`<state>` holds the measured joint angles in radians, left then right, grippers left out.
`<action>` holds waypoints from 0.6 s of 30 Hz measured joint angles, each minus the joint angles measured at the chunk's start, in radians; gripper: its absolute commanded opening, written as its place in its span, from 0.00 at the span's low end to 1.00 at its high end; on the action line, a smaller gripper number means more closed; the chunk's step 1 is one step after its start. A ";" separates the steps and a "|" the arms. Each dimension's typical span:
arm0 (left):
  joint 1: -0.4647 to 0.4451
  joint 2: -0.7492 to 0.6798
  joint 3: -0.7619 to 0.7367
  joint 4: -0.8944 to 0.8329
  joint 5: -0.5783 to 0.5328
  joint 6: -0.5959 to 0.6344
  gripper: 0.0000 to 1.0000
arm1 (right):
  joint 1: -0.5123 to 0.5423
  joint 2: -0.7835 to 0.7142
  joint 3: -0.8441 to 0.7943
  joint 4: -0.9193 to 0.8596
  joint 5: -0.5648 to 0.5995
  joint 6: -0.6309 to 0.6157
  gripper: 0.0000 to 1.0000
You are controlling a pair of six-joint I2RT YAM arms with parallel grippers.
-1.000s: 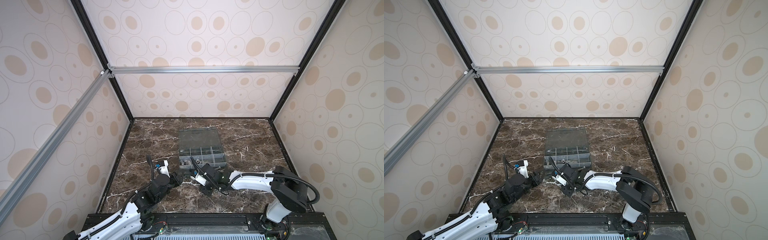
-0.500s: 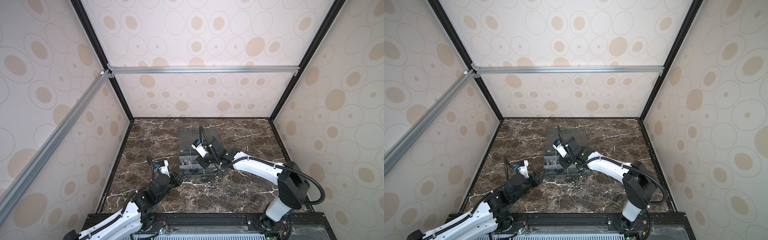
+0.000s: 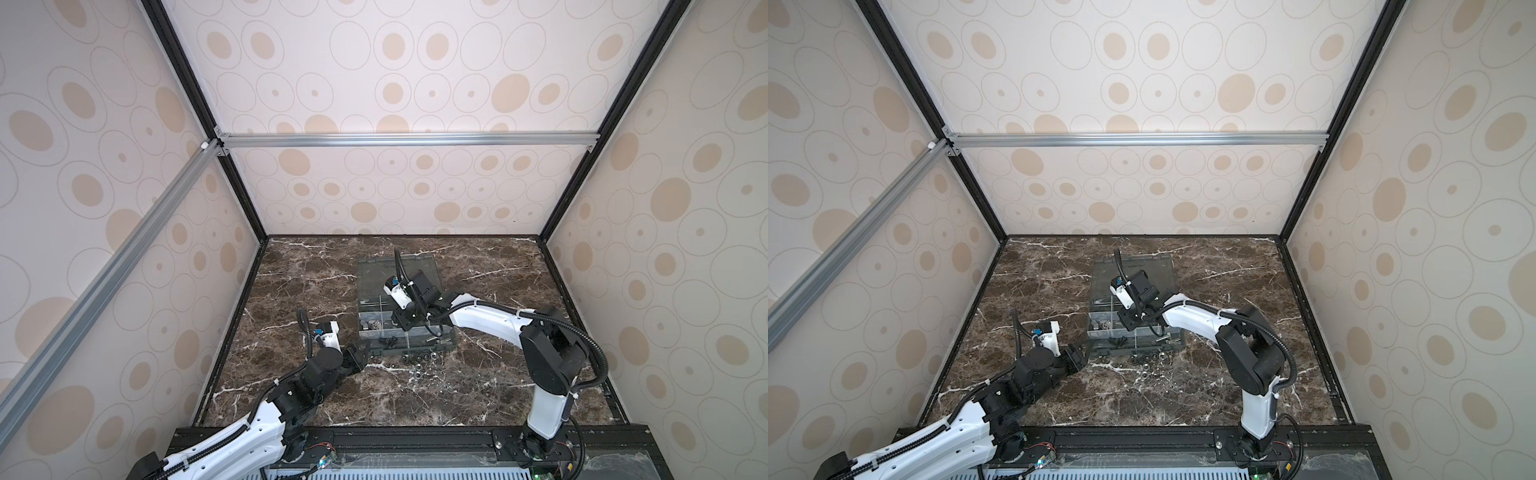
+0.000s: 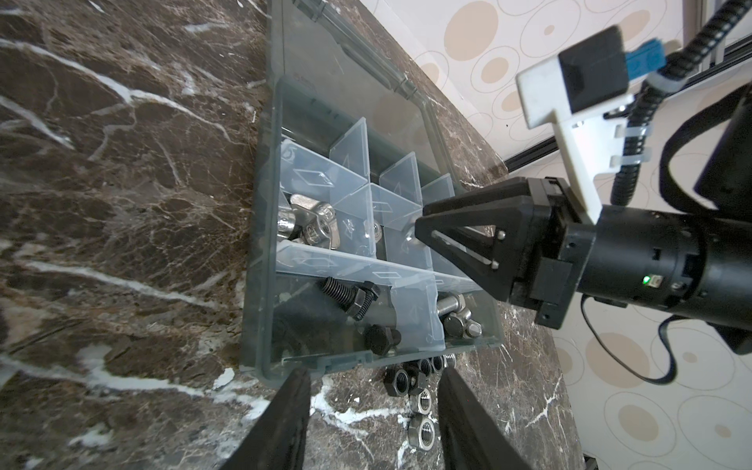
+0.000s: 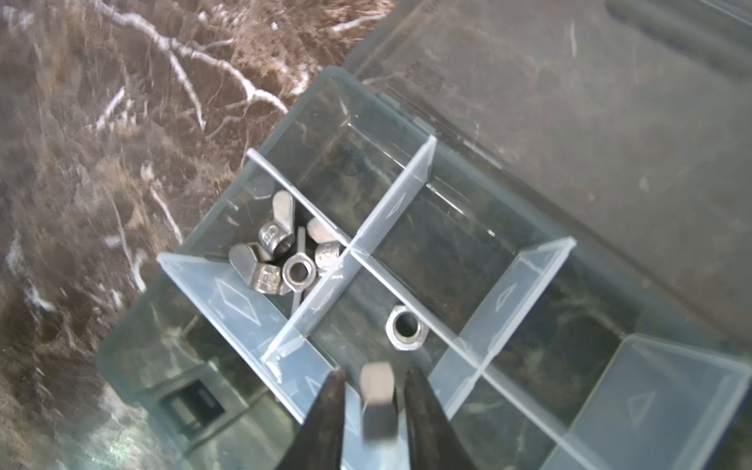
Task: Sort the screws and nuts into containers
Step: 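Lift the hex nut with the right gripper over the hex nut compartment, then open the right gripper to drop the hex nut into the compartment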
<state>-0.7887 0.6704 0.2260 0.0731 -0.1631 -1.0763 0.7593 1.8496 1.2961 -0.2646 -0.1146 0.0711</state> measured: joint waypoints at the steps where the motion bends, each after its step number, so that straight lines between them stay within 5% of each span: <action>1: 0.000 0.002 0.000 0.001 0.000 0.000 0.51 | -0.001 0.000 0.003 0.000 -0.001 0.006 0.41; 18: -0.002 0.029 -0.002 0.038 0.012 0.000 0.51 | -0.002 -0.119 -0.036 -0.016 0.005 0.022 0.43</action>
<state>-0.7910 0.6998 0.2245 0.1108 -0.1509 -1.0763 0.7570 1.7306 1.2602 -0.2806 -0.1101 0.0929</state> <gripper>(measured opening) 0.511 0.429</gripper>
